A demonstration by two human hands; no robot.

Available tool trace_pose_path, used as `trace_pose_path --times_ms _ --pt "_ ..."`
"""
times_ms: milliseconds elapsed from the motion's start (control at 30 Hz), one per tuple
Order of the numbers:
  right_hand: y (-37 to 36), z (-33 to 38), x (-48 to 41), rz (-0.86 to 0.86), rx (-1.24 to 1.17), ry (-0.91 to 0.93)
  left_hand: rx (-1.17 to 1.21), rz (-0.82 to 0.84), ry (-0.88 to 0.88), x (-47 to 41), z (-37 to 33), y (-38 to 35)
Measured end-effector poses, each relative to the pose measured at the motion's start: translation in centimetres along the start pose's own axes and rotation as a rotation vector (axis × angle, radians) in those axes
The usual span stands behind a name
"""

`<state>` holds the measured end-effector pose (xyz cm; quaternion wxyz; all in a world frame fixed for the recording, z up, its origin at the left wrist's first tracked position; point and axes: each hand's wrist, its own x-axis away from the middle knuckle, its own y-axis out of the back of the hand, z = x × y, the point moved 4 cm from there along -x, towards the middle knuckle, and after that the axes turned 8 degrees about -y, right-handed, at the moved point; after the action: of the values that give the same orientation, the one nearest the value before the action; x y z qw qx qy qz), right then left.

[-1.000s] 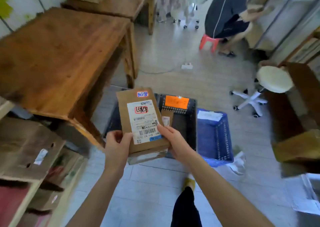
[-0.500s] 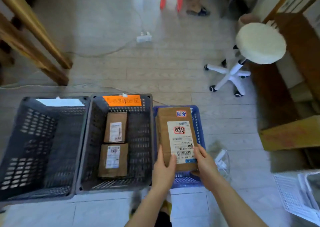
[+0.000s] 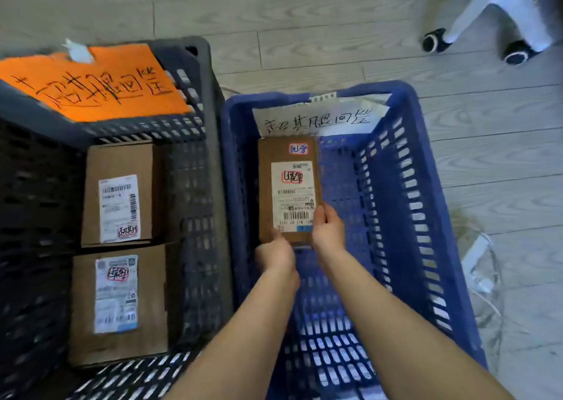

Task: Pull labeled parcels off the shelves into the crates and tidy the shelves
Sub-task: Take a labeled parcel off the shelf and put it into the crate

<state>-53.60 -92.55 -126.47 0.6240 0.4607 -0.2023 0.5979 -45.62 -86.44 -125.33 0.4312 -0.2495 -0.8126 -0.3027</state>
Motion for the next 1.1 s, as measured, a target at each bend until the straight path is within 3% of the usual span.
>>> trace_pose_path --times_ms 133,267,433,533,733,867,1100 --pt "-1.5 0.4 -2.2 -0.015 0.131 -0.015 -0.026 0.010 -0.014 -1.3 -0.4 -1.6" --pt "1.3 2.2 0.4 -0.017 0.155 -0.073 0.004 0.088 0.039 2.7 -1.7 -0.2" --pt "5.4 7.9 11.2 -0.051 0.175 -0.022 -0.039 0.160 0.012 12.1 -6.7 5.0" --pt "6.5 12.7 20.0 0.036 0.217 0.032 -0.053 0.147 -0.070 18.9 -11.4 10.3" --pt "2.9 22.1 40.6 0.297 0.283 0.248 0.108 0.085 -0.257 30.3 -20.8 26.3" --pt "-3.3 25.1 55.4 0.532 0.328 0.417 0.282 0.012 -0.386 36.4 -24.1 41.1" --pt "-17.6 19.2 82.9 0.923 0.566 0.715 0.551 -0.386 -0.517 45.0 -18.4 71.2"
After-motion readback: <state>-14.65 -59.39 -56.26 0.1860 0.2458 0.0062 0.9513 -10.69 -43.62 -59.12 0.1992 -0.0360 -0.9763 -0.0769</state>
